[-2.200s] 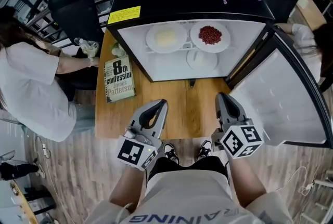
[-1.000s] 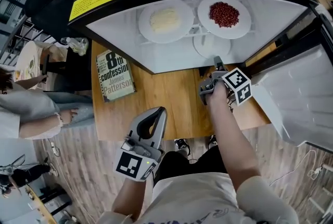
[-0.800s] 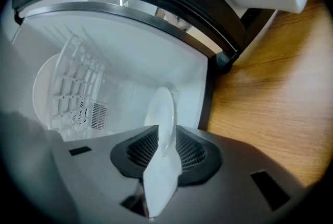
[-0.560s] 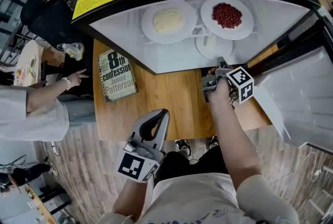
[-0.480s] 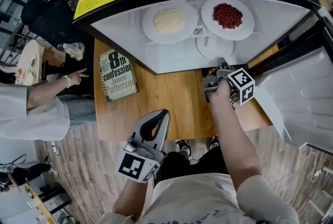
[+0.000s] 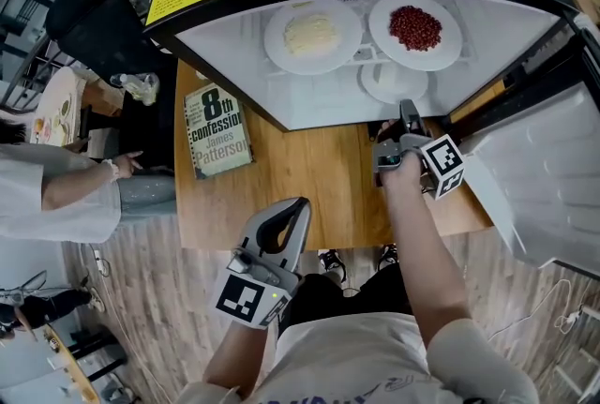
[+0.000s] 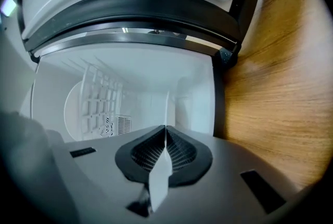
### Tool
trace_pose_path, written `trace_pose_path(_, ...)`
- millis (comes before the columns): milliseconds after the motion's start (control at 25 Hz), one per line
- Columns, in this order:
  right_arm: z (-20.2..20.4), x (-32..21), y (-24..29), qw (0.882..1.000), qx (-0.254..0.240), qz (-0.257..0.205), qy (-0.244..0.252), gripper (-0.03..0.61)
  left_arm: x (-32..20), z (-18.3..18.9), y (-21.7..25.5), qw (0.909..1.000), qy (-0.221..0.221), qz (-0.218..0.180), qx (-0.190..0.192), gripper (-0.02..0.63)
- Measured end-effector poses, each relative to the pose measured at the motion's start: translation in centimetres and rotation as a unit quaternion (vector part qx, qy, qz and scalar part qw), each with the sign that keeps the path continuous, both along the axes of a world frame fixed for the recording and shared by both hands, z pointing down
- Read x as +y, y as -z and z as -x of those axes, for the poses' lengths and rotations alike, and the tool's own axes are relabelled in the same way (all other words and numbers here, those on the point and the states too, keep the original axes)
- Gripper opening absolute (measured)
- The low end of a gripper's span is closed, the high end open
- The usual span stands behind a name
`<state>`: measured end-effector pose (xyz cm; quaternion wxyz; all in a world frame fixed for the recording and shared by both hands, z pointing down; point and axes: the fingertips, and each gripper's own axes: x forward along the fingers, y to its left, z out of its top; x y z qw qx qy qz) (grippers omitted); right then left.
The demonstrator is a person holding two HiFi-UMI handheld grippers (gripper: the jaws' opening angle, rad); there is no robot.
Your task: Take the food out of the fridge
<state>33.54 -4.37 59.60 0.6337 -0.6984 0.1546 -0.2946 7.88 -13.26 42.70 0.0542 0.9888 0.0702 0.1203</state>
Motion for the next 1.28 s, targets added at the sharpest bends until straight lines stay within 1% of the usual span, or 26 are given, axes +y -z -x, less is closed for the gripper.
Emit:
trace_pose_path(200,0.8,0.7,0.0,1.0,-0.001,0.0,0.001,0.029,0.3,0.3,0.1,1.0,-0.003,0.0,-0.001,0.008)
trace_pose_path(440,2.5,1.9,-1.0,0.999,-0.012,0.029,0.01,0.029,0.8,0.6,0.1,1.0,-0.008,0.001,-0.001,0.008)
trace_pose_path(640,3.2,3.0,-2.5,0.998,-0.039,0.047,0.01,0.031,1.0,0.7,0.1,0.9999,-0.01,0.001,-0.001,0.008)
trace_pose_path(800,3.7,3.0,-3.6,0.997,-0.055,0.045,0.017,0.031,1.1,0.8,0.0,0.9999,-0.01,0.0,-0.002,0.008)
trace_pose_path(920,3.5,2.8,-3.9,0.997,-0.056,0.043,0.02,0.033,1.1,0.9,0.1,1.0,-0.009,0.001,-0.001,0.008)
trace_pose_path(1040,3.1,2.5,-4.1,0.997,-0.058,0.039,0.022,0.051,1.1,1.0,0.0,1.0,-0.007,0.001,-0.002,0.008)
trace_pose_path(1160,2.7,2.5,-4.4,0.997,-0.062,0.04,0.021,0.049,1.1,1.2,-0.1,1.0,-0.006,0.001,-0.005,0.008)
trace_pose_path(1280,2.5,2.5,-4.2,0.998,-0.061,0.031,0.019,0.037,1.2,1.2,-0.1,1.0,-0.005,0.0,-0.006,0.008)
